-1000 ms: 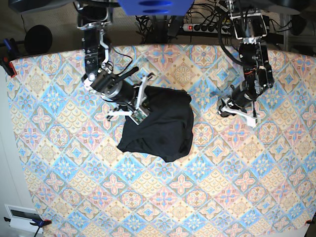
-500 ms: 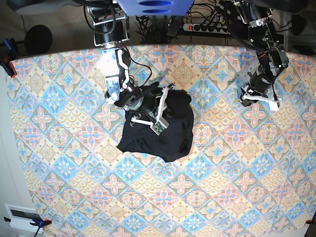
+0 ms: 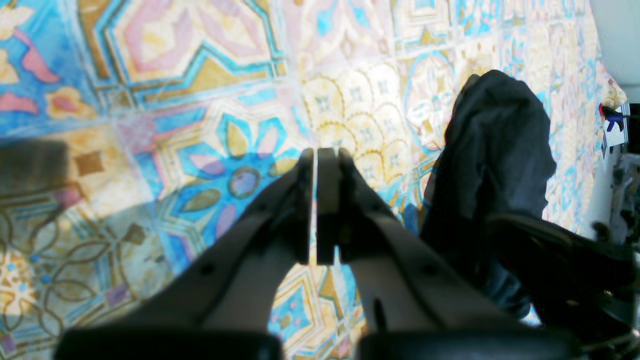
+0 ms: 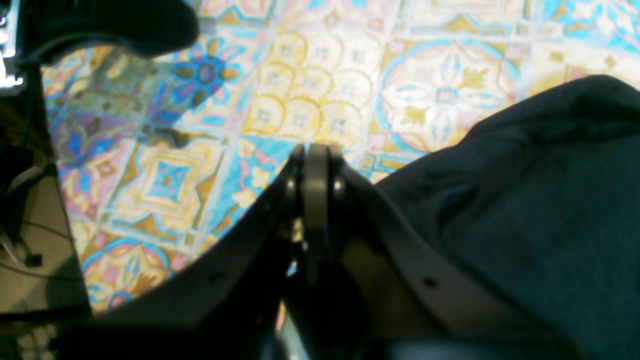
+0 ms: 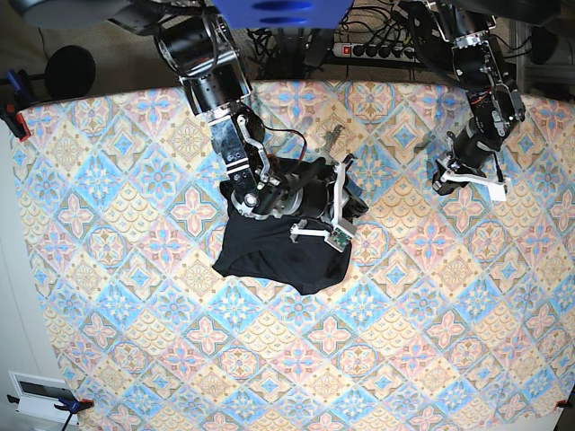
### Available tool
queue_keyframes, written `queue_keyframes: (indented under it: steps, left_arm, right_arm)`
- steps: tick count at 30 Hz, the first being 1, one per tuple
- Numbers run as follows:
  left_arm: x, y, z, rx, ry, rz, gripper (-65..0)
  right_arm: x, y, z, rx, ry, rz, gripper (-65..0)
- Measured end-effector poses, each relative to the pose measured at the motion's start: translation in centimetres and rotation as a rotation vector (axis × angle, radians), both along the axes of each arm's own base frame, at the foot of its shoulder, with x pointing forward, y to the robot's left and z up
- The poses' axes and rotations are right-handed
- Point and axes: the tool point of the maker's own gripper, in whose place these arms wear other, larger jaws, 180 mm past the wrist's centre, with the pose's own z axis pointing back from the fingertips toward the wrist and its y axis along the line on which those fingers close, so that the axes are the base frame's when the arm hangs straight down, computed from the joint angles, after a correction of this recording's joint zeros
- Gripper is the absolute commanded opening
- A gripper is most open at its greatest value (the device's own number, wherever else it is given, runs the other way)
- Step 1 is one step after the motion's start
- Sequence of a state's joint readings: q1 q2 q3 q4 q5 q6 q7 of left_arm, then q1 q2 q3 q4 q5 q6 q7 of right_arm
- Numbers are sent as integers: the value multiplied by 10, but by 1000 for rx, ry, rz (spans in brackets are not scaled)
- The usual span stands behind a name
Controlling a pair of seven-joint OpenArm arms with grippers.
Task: Layout the t-shirt on the table in an organized manner, then fold the t-shirt properly
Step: 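Smooth the bundle top with the right gripper, sliding it across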
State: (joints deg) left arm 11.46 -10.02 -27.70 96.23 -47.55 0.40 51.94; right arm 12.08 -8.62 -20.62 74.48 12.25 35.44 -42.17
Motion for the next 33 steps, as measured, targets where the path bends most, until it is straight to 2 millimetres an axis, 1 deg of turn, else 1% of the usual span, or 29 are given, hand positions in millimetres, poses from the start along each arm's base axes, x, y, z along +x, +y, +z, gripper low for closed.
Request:
queue_keyframes:
  steps: [3,4,9,11,14,16,24,30,33]
  left_arm:
    - [-1,0,-1,0,2,1,-650]
    - [-1,0,-1,0,3,0,-650]
    - [-3,1,-2,1,5,3,-650]
    - [-2,1,-1,0,2,3,-650]
    - [-1,0,-1,-1,1,3,-650]
    - [-1,0,-1,-1,-1,3,-650]
    - [-1,-2,-1,-6,-3,5,-650]
    - [8,-2,5,-6,-24,2,-650]
    - [6,-3,4,-7,-20,1,-650]
  right_arm:
    - [-8,-6,-27,-19,67,-28,-650]
    - [-8,-8,-31,-21,77,-50,-650]
    - [1,-4,-23,19,61,-82,-650]
    - [-2,-5,-27,17,71,-85,-650]
    - [-12,-29,-44,43,128,-158,-650]
    - [-16,-41,-48,77,163,-196,-650]
    - [-13,-99,-61,101,175,-324,-650]
    - [-2,-146,-64,58,142,-377,-650]
    - [0,-159,-64,38,132,-383,-650]
